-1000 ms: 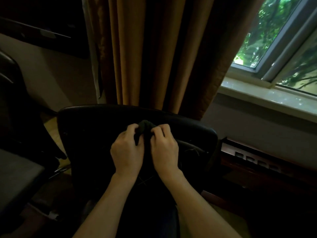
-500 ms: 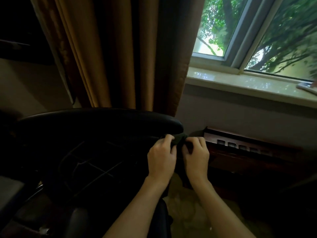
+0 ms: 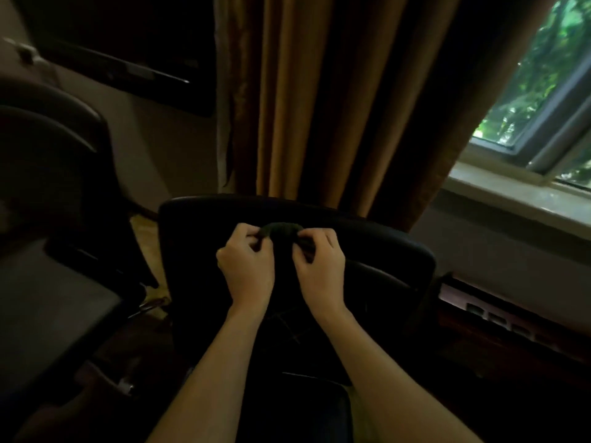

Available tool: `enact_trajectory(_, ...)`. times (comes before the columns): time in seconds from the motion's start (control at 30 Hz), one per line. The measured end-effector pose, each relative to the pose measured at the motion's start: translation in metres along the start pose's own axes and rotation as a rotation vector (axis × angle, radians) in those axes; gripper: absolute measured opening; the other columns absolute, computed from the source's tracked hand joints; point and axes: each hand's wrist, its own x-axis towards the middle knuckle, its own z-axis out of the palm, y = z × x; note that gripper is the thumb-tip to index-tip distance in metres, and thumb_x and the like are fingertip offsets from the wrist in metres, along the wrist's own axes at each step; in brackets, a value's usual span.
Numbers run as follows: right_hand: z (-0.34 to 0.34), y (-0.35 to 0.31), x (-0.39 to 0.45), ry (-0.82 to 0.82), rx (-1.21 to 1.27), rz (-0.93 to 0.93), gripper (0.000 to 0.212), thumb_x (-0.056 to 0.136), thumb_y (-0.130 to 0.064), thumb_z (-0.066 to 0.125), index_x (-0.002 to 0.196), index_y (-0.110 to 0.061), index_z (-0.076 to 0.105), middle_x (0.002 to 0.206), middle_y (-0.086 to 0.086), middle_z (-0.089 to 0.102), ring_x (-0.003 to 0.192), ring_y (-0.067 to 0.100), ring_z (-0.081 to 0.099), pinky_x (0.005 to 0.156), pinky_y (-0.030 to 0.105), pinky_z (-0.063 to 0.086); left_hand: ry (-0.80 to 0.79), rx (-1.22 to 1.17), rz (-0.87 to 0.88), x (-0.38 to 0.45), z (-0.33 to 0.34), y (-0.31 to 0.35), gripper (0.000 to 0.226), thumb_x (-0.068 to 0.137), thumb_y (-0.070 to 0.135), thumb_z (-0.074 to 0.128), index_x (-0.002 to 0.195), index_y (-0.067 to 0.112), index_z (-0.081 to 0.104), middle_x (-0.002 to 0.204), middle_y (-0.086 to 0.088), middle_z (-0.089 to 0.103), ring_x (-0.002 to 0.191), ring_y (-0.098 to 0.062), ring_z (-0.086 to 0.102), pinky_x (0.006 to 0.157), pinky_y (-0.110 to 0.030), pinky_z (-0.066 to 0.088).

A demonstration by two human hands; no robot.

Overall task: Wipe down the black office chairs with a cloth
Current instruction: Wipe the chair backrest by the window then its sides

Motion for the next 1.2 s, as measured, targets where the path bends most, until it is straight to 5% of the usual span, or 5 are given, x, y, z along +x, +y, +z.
enact_trajectory(0.4, 0.121, -0.075, 0.007, -0.116, -0.297, -0.179, 0.02, 0.091, -0.019, 0.061, 0.111, -0.02, 0.056, 0.113, -0.003, 0.049, 0.091, 0.015, 0.056, 0.073, 0.029, 0.052, 0.17, 0.118, -0.011, 0.072, -0.078, -0.08, 0.009, 0.087, 0.015, 0.066, 0.096, 0.015, 0.063, 0.083, 0.006, 0.059, 0.076, -0.01, 0.053, 0.066, -0.02, 0.034)
enact_trajectory(0.63, 0.108, -0.043, -0.02, -0.044, -0.339, -0.124, 0.011, 0.09, -0.013, 0.062, 0.101, -0.016, 0.06, 0.101, -0.004, 0.049, 0.077, 0.01, 0.053, 0.066, 0.027, 0.05, -0.029, 0.128, 0.271, 0.041, -0.055, -0.112, 0.009, 0.082, 0.014, 0.071, 0.089, 0.018, 0.066, 0.081, 0.002, 0.068, 0.073, -0.016, 0.064, 0.064, -0.03, 0.053)
enact_trajectory(0.77, 0.095, -0.023, -0.052, -0.126, -0.385, -0.042, 0.01, 0.091, -0.013, 0.063, 0.1, -0.014, 0.061, 0.099, -0.007, 0.048, 0.073, 0.005, 0.05, 0.066, 0.016, 0.044, -0.189, 0.022, 0.185, 0.01, -0.054, -0.139, 0.007, 0.087, 0.018, 0.068, 0.093, 0.021, 0.065, 0.081, 0.009, 0.066, 0.075, -0.009, 0.065, 0.065, -0.018, 0.046)
enact_trajectory(0.9, 0.094, -0.041, -0.042, -0.113, -0.369, -0.04, 0.01, 0.09, -0.014, 0.065, 0.1, -0.013, 0.064, 0.098, -0.006, 0.052, 0.073, 0.0, 0.048, 0.064, 0.004, 0.037, -0.117, -0.115, 0.14, 0.034, -0.065, -0.127, 0.007, 0.089, 0.016, 0.067, 0.089, 0.022, 0.064, 0.08, 0.012, 0.063, 0.074, -0.004, 0.06, 0.066, -0.018, 0.046)
enact_trajectory(1.2, 0.139, -0.089, 0.01, -0.182, -0.614, -0.235, 0.022, 0.094, -0.034, 0.057, 0.112, -0.022, 0.055, 0.11, -0.001, 0.046, 0.084, 0.017, 0.055, 0.064, 0.027, 0.044, -0.028, -0.19, -0.139, 0.101, -0.067, -0.121, 0.011, 0.087, 0.016, 0.067, 0.086, 0.023, 0.059, 0.08, 0.008, 0.06, 0.076, -0.01, 0.058, 0.064, -0.022, 0.044)
